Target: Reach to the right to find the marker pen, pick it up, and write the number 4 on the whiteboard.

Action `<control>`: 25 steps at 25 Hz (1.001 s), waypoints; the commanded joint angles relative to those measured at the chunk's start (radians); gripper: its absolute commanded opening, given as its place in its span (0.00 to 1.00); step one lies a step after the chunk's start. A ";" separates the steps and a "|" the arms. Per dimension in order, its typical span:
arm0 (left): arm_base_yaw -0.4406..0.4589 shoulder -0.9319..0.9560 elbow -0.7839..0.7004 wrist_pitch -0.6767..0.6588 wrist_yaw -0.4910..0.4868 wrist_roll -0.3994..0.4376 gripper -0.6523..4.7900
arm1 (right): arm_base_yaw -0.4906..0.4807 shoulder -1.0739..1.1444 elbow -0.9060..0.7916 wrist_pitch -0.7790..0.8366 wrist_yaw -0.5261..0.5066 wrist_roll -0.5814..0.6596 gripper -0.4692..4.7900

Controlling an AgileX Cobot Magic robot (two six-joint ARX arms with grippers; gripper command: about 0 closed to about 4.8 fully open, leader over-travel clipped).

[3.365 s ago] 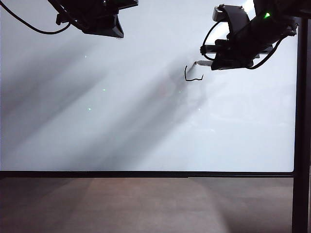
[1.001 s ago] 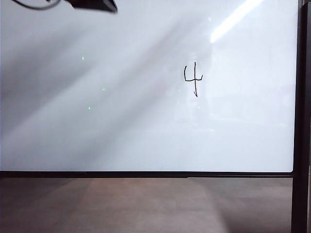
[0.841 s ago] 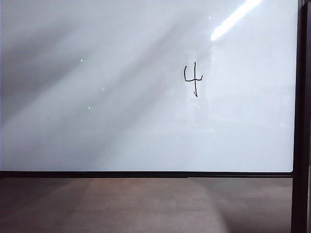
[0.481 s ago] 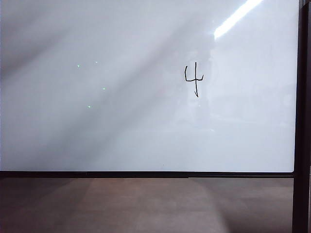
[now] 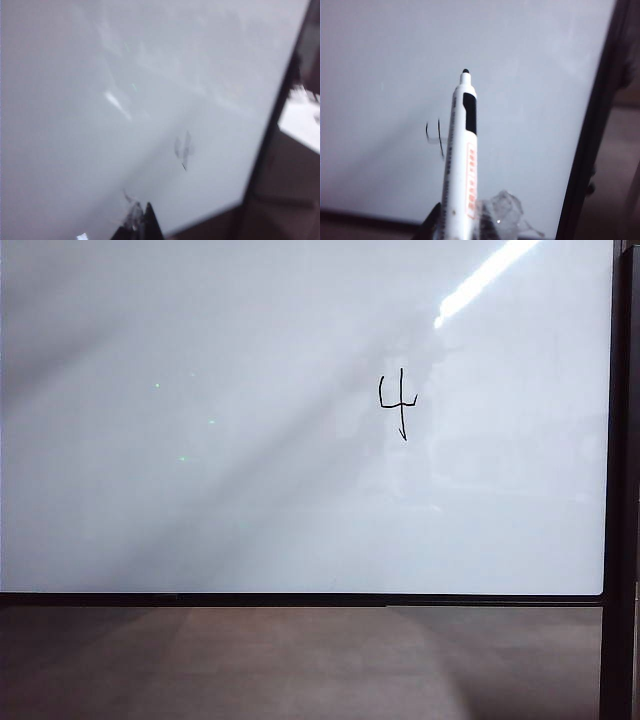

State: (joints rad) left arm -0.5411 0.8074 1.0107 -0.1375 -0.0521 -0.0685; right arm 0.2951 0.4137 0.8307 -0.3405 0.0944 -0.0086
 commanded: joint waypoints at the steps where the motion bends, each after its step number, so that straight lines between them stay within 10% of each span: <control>1: 0.002 -0.122 -0.024 -0.107 -0.023 0.085 0.11 | 0.001 -0.118 -0.056 -0.002 -0.001 0.002 0.08; 19: 0.001 -0.802 -0.521 -0.278 -0.019 -0.109 0.11 | 0.000 -0.410 -0.428 0.029 -0.232 0.100 0.08; 25: 0.000 -0.801 -0.668 -0.093 0.019 -0.127 0.11 | 0.000 -0.411 -0.548 0.082 -0.250 0.114 0.08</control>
State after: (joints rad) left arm -0.5426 0.0059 0.3698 -0.3111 -0.0372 -0.1890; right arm 0.2939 0.0040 0.2947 -0.3050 -0.1543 0.0986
